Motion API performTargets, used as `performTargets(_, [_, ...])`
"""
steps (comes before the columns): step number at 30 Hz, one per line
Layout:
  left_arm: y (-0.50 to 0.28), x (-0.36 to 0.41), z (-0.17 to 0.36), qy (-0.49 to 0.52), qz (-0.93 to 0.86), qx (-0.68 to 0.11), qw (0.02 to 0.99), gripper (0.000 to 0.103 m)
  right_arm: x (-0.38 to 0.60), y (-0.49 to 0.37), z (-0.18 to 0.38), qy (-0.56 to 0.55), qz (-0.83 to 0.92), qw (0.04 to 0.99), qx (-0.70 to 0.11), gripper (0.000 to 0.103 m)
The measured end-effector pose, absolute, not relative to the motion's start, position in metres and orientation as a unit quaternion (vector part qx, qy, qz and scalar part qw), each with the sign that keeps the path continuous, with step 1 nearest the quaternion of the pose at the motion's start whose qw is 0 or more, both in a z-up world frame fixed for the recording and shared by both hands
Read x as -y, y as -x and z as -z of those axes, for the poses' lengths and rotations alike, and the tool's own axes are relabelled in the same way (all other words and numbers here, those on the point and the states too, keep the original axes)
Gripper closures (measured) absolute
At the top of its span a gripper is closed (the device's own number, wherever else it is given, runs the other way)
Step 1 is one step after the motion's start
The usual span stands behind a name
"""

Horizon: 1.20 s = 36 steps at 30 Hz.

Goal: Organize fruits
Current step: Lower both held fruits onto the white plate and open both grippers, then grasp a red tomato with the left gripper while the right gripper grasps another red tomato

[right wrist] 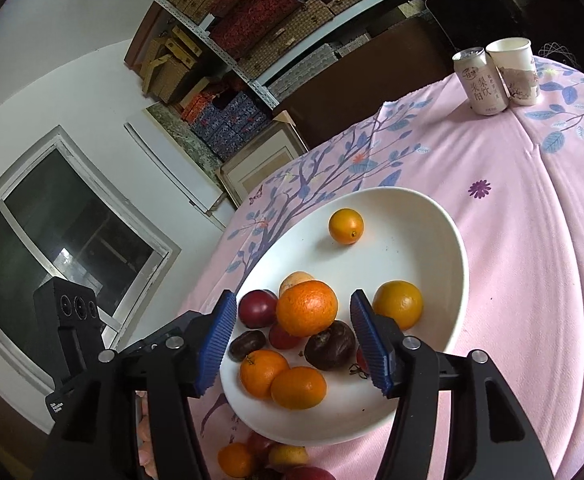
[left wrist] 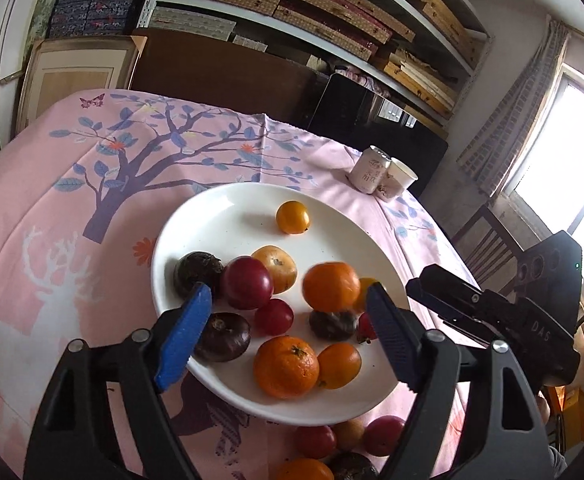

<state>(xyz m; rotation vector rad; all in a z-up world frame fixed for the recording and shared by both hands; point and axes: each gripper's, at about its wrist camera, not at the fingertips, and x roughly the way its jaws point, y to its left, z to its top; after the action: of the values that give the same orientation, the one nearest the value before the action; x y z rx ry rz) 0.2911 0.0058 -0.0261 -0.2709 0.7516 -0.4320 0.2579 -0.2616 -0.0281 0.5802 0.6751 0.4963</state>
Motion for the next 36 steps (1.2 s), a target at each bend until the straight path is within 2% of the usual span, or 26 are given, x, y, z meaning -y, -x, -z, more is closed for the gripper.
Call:
performTargets(8, [-0.259,0.001,0.027,0.078,0.202,-0.366,0.905,0.026,0.268,-0.243,0.024,-0.251,-0.215,0.893,-0.305,0.043])
performTargets(13, [-0.204,0.007,0.042,0.035,0.223,-0.373,0.900,0.026,0.282,-0.213,0.041,-0.264,-0.206,0.889,-0.313,0.043])
performTargets(19, [-0.132,0.011,0.063,-0.031,0.245,-0.395,0.885,0.026,0.300,-0.172,0.065,-0.301,-0.234,0.857,-0.345,0.038])
performTargets(23, [-0.101,0.013,0.073,-0.074,0.237,-0.402,0.881,0.026,0.318,-0.150,0.065,-0.358,-0.267,0.840,-0.306,0.034])
performTargets(24, [-0.097,0.015,0.076,-0.082,0.236,-0.403,0.881,0.030,0.321,-0.148,0.067,-0.369,-0.266,0.837,-0.303,0.034])
performTargets(25, [-0.095,0.017,0.079,-0.088,0.235,-0.407,0.878,0.044,0.323,-0.147,0.069,-0.378,-0.266,0.834,-0.303,0.034])
performTargets(27, [-0.095,0.019,0.084,-0.086,0.243,-0.421,0.870,0.056,0.325,-0.147,0.071,-0.387,-0.266,0.829,-0.302,0.034])
performTargets(36, [-0.101,0.034,0.089,-0.097,0.228,-0.424,0.871,0.057,0.323,-0.144,0.070,-0.377,-0.271,0.831,-0.307,0.034])
